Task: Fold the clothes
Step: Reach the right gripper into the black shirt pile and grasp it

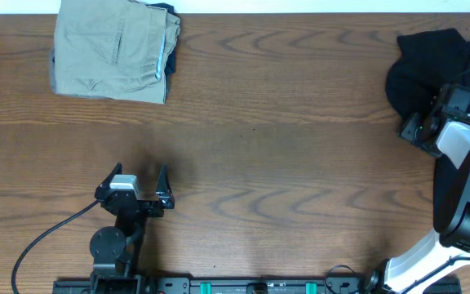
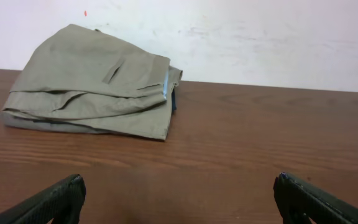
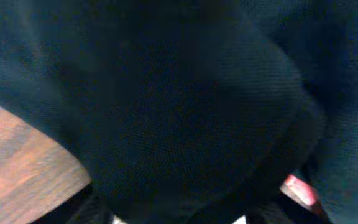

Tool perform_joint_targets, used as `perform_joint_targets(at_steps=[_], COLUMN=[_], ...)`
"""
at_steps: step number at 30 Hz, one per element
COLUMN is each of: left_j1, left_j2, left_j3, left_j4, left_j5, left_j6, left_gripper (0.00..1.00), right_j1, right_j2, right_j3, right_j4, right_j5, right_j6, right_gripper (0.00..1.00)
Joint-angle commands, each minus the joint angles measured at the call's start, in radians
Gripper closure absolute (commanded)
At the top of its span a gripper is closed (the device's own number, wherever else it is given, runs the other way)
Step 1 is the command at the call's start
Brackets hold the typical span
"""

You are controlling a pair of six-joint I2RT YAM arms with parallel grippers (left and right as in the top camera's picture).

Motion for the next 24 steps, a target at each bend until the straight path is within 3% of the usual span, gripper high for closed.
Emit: perform_joint_targets(at_steps=[1, 6, 12, 24], left_j1=[0.005, 0.005, 0.005, 0.005], left_j2=[-0.007, -0.007, -0.007, -0.007], left_j3=[-0.019, -0.019, -0.019, -0.019], left_j4=[-0.03, -0.029, -0.03, -0.029], left_j5=[0.007, 0.007, 0.007, 0.007], left_j6=[0.01, 0.01, 0.01, 0.01], left_gripper=[0.02, 0.02, 0.02, 0.02], right_j1=[-0.013, -0.013, -0.013, 0.014], right_j2=[0.01, 0.009, -0.028, -0.313], right_j3=[-0.007, -0.004, 0.013, 0.013], right_j4=[0.011, 0.018, 0.002, 0.025], right_j5=[-0.006, -0.006, -0.01, -0.375], right_j6=[0.014, 0.018, 0.026, 0.123], right_gripper=[0.47, 0.63, 0.99, 0.99])
